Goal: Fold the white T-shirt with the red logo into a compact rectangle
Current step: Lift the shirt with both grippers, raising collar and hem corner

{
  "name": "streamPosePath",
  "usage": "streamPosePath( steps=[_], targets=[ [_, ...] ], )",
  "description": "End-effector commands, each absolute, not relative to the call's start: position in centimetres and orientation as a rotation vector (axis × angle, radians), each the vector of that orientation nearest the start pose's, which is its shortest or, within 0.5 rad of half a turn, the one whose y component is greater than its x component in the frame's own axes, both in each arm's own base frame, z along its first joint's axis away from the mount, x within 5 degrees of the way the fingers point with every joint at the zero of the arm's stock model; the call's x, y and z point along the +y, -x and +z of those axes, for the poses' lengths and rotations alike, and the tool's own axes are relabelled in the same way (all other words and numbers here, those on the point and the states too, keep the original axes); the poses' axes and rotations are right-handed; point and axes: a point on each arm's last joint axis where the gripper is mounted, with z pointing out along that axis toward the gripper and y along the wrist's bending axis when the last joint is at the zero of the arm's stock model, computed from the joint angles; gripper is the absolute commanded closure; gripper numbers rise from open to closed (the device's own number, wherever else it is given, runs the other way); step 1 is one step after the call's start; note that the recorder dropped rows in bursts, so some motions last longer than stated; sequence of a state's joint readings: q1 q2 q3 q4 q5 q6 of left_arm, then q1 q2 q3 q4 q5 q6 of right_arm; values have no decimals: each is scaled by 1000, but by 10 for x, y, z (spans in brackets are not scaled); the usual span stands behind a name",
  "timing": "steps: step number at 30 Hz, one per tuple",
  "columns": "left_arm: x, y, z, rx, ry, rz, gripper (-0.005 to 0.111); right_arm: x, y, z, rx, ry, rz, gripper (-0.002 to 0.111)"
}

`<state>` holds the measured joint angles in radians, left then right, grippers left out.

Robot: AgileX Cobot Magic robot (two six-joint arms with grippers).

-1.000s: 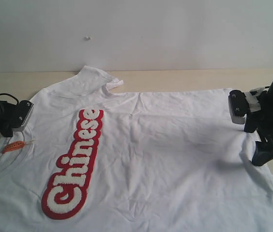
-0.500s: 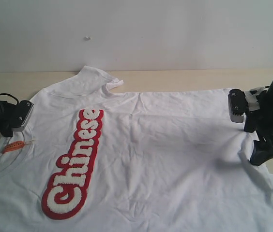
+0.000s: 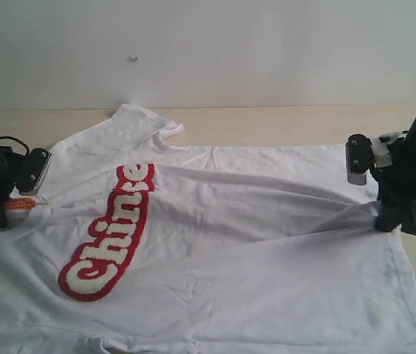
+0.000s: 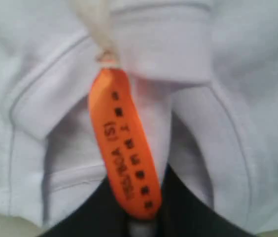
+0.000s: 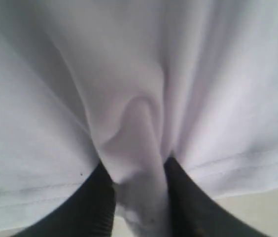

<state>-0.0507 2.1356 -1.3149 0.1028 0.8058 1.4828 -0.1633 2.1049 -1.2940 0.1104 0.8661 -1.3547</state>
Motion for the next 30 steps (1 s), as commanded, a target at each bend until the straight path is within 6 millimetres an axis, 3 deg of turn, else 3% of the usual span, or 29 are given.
streamPosePath(
  steps=[1, 3, 22, 30],
  targets=[
    [-9, -375, 63, -2131, 2146, 0, 107, -61, -371, 83, 2769, 1524, 41, 104],
    [-9, -375, 63, -2131, 2145, 0, 107, -62, -373, 83, 2822, 1411, 5, 108],
    [-8, -373, 63, -2114, 2134, 18, 107, -64, -373, 83, 2844, 1386, -27, 108],
    [-8, -373, 63, -2112, 2131, 22, 107, -65, -378, 84, 2832, 1289, -80, 108]
  ],
)
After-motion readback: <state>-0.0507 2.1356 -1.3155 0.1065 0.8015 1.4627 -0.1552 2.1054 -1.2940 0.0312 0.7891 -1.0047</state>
